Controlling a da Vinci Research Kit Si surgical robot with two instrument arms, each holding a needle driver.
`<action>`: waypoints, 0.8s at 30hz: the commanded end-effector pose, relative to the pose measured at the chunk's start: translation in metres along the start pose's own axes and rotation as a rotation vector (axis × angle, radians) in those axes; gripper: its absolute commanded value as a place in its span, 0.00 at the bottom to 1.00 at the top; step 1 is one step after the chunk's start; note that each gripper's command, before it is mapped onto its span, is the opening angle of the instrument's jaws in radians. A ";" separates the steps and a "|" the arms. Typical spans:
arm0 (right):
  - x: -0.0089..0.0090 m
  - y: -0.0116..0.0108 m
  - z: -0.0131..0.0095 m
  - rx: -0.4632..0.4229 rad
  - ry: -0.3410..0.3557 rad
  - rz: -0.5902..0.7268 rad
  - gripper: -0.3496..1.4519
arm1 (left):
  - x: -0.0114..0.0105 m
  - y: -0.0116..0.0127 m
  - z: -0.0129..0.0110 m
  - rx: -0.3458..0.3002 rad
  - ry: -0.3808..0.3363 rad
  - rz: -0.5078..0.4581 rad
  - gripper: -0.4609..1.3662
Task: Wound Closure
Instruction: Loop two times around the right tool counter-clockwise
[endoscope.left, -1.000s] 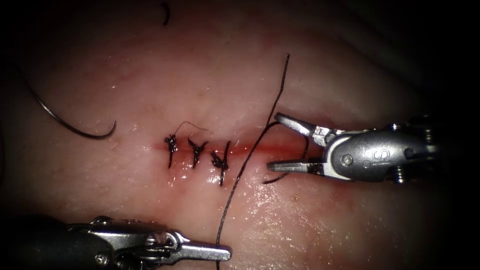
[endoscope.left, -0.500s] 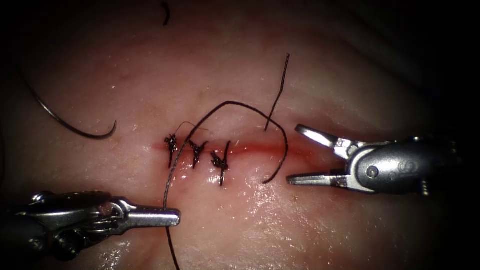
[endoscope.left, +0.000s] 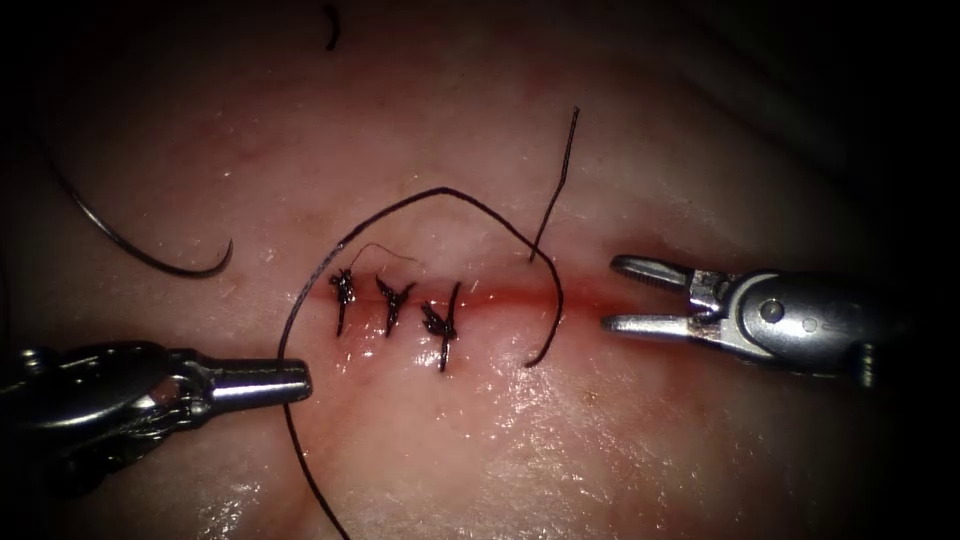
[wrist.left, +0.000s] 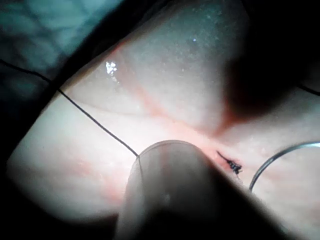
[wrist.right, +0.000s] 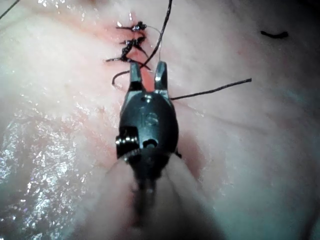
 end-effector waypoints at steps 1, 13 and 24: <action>0.0000 0.0002 0.0000 -0.002 -0.002 0.001 0.14 | 0.0000 0.0002 0.0000 -0.029 0.002 0.031 0.06; 0.0016 0.0038 0.0007 -0.016 -0.021 -0.014 0.00 | -0.0010 0.0005 0.0003 -0.118 0.047 0.174 0.06; 0.0010 0.0048 0.0013 -0.026 -0.025 -0.067 0.00 | -0.0010 0.0005 0.0003 -0.123 0.048 0.174 0.06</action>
